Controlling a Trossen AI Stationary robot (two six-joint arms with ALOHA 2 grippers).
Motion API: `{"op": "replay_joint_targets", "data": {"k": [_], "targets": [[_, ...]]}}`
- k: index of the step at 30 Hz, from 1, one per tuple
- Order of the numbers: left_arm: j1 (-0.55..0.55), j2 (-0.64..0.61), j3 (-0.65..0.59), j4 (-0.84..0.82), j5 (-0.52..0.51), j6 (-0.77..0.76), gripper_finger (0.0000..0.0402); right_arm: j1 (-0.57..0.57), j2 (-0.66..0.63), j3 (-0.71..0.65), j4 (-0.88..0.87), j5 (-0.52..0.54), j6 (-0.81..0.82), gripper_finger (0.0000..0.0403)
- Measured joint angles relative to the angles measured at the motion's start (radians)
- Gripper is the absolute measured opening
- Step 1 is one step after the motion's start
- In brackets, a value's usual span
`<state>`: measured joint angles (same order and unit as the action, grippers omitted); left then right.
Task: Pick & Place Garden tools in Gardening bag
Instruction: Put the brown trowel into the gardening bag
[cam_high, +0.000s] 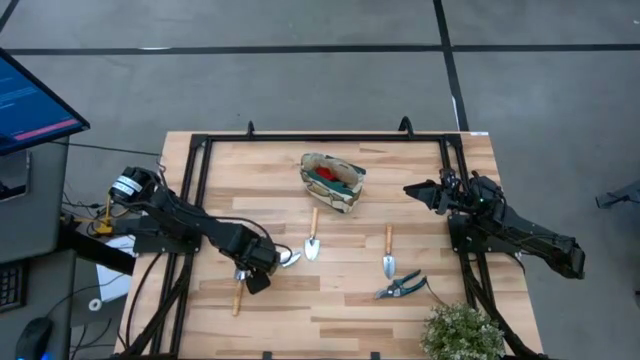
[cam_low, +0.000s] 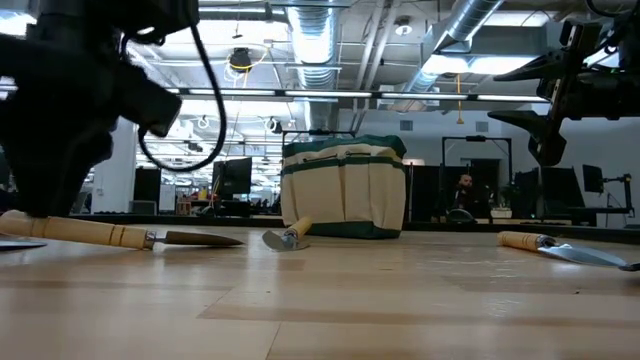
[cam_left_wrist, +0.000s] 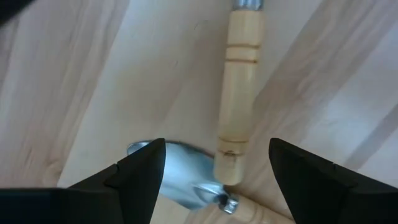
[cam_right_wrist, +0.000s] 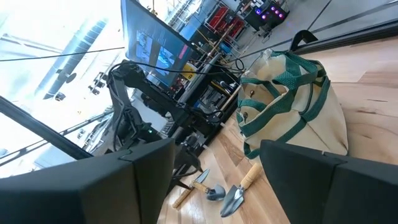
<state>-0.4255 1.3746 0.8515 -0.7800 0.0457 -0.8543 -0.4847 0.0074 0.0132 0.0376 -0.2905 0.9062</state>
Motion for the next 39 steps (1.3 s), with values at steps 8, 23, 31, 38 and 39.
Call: {"op": "replay_joint_targets", "data": {"k": [8,23,31,38,39], "targets": [[0.000,-0.001,-0.082,0.134,0.041,0.003,0.0272,0.000,0.000,0.000,0.000,0.000,0.000,0.0230],[0.029,-0.002,-0.114,0.135,0.076,0.005,0.0065,0.000,0.000,0.000,0.000,0.000,0.000,0.0230],[0.047,-0.012,-0.088,0.149,0.213,0.003,0.0065,0.000,0.000,-0.003,0.037,-0.001,-0.001,0.0230],[0.056,-0.164,-0.047,0.131,0.217,-0.099,0.0065,0.000,0.000,0.044,0.124,0.000,-0.124,0.0217],[0.059,-0.192,-0.047,0.129,0.216,-0.126,0.0065,0.000,0.002,0.054,0.125,0.000,-0.145,0.0214]]}}
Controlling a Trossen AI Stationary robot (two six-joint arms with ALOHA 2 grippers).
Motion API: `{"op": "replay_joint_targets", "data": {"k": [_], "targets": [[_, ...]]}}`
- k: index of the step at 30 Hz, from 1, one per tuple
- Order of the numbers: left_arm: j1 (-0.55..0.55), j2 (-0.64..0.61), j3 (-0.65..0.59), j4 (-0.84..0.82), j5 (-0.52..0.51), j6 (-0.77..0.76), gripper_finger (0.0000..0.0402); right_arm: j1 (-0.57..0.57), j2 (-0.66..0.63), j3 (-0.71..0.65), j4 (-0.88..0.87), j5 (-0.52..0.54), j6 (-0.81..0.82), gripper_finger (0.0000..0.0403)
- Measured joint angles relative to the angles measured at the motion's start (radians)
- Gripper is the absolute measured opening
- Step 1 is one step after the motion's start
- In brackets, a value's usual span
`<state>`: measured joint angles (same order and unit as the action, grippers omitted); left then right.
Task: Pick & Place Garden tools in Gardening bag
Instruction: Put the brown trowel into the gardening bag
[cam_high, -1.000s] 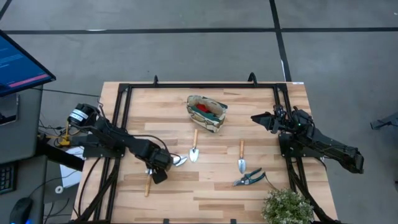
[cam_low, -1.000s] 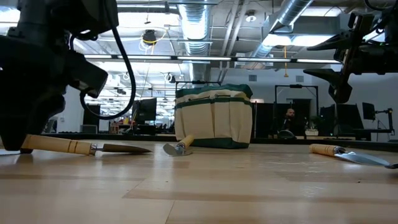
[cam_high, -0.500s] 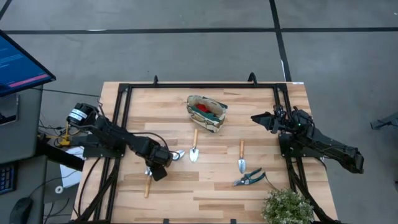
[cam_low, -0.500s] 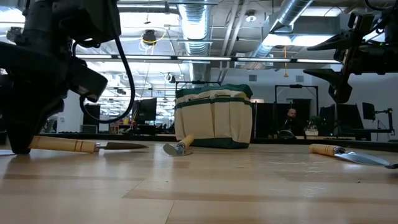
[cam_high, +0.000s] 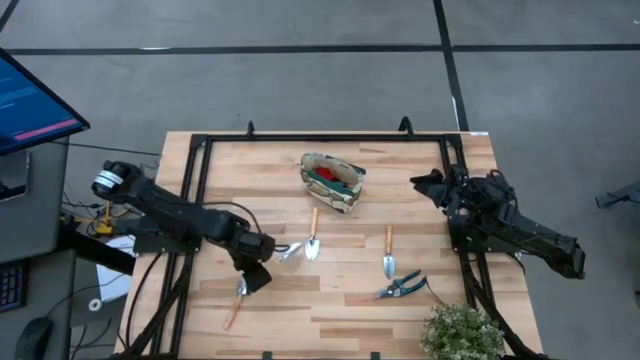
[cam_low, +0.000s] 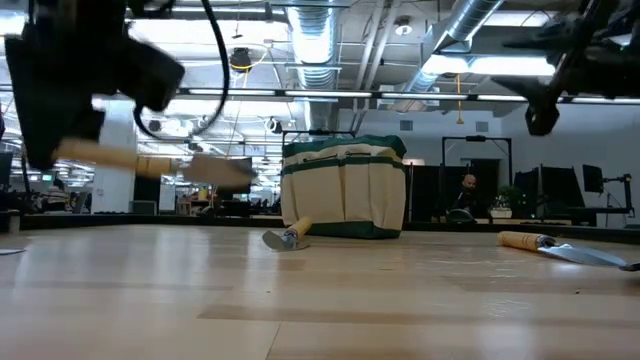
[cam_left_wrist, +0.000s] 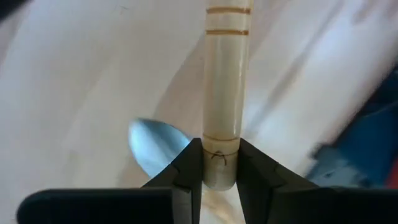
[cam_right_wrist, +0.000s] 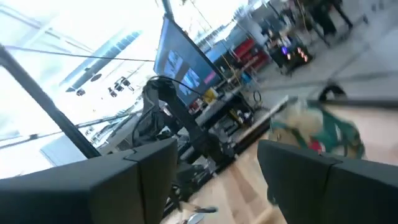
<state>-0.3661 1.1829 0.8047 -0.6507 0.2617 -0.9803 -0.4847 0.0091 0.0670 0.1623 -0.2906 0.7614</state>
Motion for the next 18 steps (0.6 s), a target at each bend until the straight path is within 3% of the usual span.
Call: {"op": "replay_joint_targets", "data": {"k": [6,11,18], "targets": [[0.039,-0.154,0.000,0.030,-0.018,-0.199,0.0065,0.000,0.084,0.093,0.005,0.003,-0.156,0.0195],[0.077,-0.250,0.000,0.143,-0.055,-0.354,0.0065,0.003,0.274,0.208,0.000,-0.001,-0.299,0.0184],[0.159,-0.304,0.001,0.444,-0.225,-0.462,0.0065,0.095,0.609,0.431,-0.001,-0.024,-0.567,0.0189]]}}
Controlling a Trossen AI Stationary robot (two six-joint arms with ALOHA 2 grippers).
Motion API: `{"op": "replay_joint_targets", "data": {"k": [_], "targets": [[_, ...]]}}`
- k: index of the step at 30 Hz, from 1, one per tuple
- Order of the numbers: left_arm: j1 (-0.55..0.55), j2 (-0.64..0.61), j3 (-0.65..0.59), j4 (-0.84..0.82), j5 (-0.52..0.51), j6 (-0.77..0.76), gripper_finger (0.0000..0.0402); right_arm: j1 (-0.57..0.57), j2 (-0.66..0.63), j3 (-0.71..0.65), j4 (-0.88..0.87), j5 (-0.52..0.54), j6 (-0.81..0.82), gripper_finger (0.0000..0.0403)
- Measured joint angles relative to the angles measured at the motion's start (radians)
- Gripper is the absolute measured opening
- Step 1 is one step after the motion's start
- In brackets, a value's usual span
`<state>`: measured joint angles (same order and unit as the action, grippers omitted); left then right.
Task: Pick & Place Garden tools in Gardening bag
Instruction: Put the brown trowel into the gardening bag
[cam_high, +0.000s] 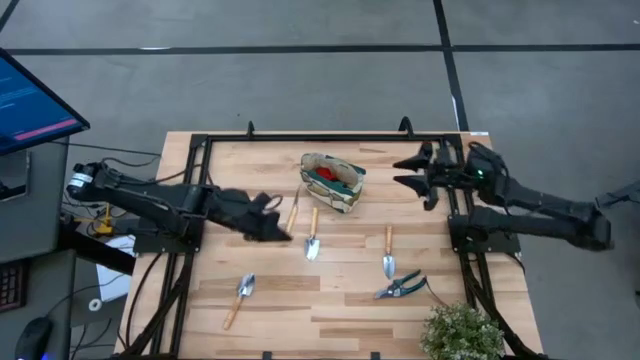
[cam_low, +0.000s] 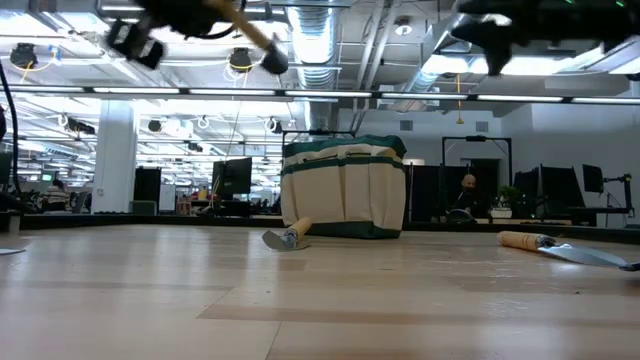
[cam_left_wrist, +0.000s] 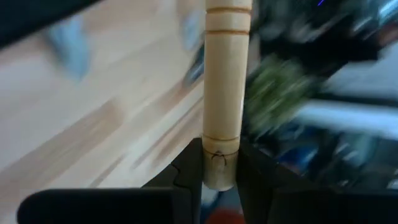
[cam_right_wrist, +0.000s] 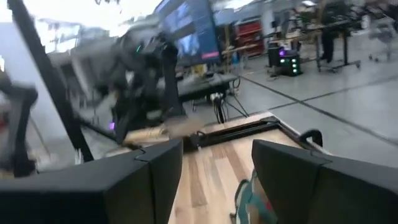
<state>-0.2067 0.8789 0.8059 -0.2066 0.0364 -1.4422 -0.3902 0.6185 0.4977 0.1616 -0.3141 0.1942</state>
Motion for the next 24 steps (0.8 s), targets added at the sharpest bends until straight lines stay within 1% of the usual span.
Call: {"op": "replay_joint_targets", "data": {"k": [4,10,12,15,20,24], "targets": [[0.045,0.000,0.000,0.111,-0.055,-0.055,0.0065,0.087,0.195,0.149,-0.009,0.013,-0.207,0.0200],[0.086,-0.001,0.000,0.183,-0.069,-0.121,0.0065,0.210,0.431,0.386,-0.079,0.139,-0.590,0.0232],[0.096,-0.001,0.000,0.197,-0.056,-0.146,0.0065,0.241,0.505,0.457,-0.099,0.196,-0.677,0.0244],[0.100,-0.001,0.000,0.227,-0.035,-0.179,0.0065,0.276,0.604,0.551,-0.140,0.256,-0.751,0.0254],[0.099,-0.001,0.000,0.267,-0.009,-0.225,0.0065,0.330,0.757,0.675,-0.188,0.264,-0.820,0.0253],[0.099,-0.001,0.001,0.282,0.007,-0.260,0.0065,0.387,0.840,0.764,-0.195,0.270,-0.859,0.0247]]}}
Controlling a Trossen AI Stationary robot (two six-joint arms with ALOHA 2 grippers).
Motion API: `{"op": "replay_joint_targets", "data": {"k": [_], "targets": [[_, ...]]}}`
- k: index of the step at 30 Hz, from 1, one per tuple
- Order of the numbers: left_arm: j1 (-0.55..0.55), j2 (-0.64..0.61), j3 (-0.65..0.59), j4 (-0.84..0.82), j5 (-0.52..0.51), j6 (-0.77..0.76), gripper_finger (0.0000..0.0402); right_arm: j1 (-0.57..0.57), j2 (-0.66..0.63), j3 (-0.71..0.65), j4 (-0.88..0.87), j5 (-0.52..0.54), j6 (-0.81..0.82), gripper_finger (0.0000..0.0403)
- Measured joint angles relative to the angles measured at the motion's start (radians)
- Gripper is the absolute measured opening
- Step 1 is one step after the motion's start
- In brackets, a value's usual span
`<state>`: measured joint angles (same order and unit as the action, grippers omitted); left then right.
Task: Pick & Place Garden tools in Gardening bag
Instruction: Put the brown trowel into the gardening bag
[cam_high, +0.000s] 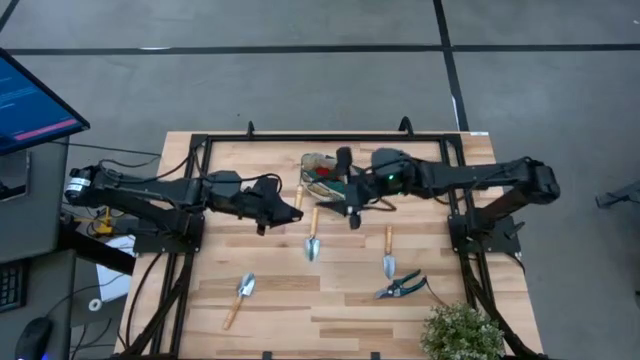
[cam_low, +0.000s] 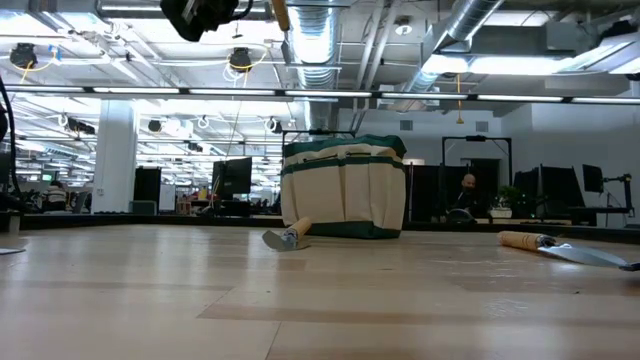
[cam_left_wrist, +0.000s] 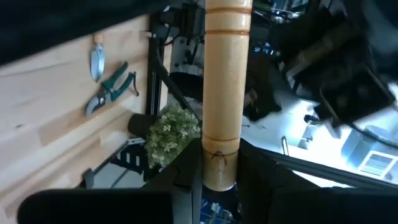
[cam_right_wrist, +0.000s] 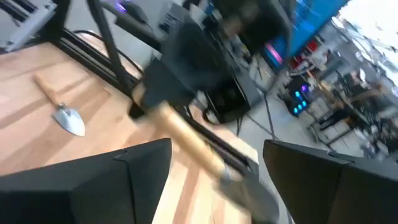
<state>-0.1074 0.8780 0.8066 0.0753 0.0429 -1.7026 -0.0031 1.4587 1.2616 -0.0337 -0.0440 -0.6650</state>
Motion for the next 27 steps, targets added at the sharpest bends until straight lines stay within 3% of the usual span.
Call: {"op": "replay_joint_targets", "data": {"k": [7,14,27], "targets": [[-0.001,0.000,0.000,0.002,0.060,-0.024,0.0068,0.062,0.111,0.132,-0.145,0.127,-0.072,0.0238],[0.000,0.003,0.000,0.008,0.092,-0.037,0.0068,0.069,0.186,0.180,-0.162,0.132,-0.079,0.0229],[0.000,0.010,0.000,0.031,0.114,-0.079,0.0068,0.074,0.196,0.191,-0.179,0.132,-0.092,0.0208]]}}
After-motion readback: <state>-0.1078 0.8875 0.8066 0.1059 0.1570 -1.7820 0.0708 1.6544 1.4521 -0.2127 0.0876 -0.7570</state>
